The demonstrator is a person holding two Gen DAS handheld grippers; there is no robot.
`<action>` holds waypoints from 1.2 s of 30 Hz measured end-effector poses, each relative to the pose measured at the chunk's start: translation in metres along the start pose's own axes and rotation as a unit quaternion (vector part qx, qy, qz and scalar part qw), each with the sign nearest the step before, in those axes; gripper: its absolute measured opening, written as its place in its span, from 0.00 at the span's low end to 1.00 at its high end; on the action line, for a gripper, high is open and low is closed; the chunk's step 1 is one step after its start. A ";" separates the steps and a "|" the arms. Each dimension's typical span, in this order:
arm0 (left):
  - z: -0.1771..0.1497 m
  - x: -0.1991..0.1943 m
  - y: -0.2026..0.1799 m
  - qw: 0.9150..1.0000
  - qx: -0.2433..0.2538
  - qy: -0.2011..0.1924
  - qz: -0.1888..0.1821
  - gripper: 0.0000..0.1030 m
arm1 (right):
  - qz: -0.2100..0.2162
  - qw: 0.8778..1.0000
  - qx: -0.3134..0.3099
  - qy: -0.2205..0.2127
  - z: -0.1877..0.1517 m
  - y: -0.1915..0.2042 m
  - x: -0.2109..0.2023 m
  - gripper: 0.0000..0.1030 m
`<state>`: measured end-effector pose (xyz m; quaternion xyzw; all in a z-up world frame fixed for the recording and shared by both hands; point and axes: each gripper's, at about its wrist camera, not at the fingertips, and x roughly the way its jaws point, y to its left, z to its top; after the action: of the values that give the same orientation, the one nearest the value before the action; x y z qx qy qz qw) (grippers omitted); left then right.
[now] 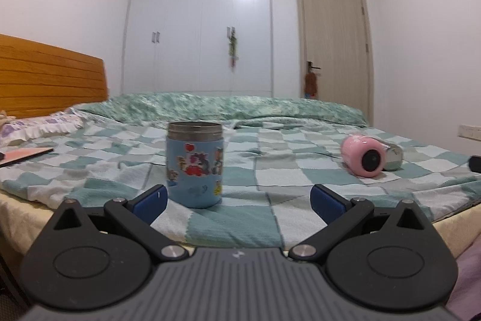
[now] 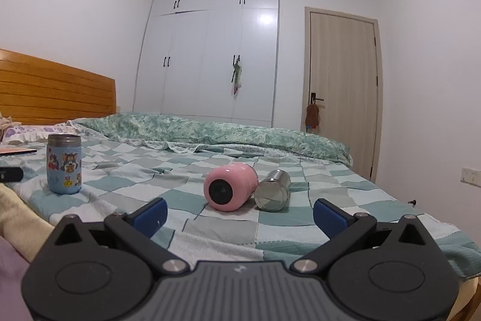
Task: Flip cup upright
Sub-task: 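Move the right tool toward the pink cup lying on its side, then close the right tool around the body of the pink cup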
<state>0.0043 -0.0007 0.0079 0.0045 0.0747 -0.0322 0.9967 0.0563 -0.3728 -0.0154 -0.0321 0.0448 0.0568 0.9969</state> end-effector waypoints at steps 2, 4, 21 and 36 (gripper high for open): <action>0.006 0.003 -0.001 1.000 0.004 -0.002 -0.007 1.00 | 0.014 1.000 0.003 0.010 0.008 0.000 0.008 1.00; 0.013 0.008 -0.004 1.000 0.010 -0.004 -0.011 1.00 | 0.035 0.999 0.006 0.030 0.017 0.001 0.020 1.00; 0.063 0.143 -0.050 0.988 0.067 0.050 -0.131 1.00 | 0.069 0.984 0.006 0.164 0.086 0.011 0.166 1.00; 0.059 0.285 -0.048 0.962 0.105 0.138 -0.212 1.00 | 0.025 0.956 0.033 0.291 0.100 0.012 0.295 1.00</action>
<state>0.2911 -0.0677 0.0237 0.0972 0.2074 -0.2490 0.9410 0.3558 -0.3211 0.0556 -0.0129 0.3357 0.0681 0.9394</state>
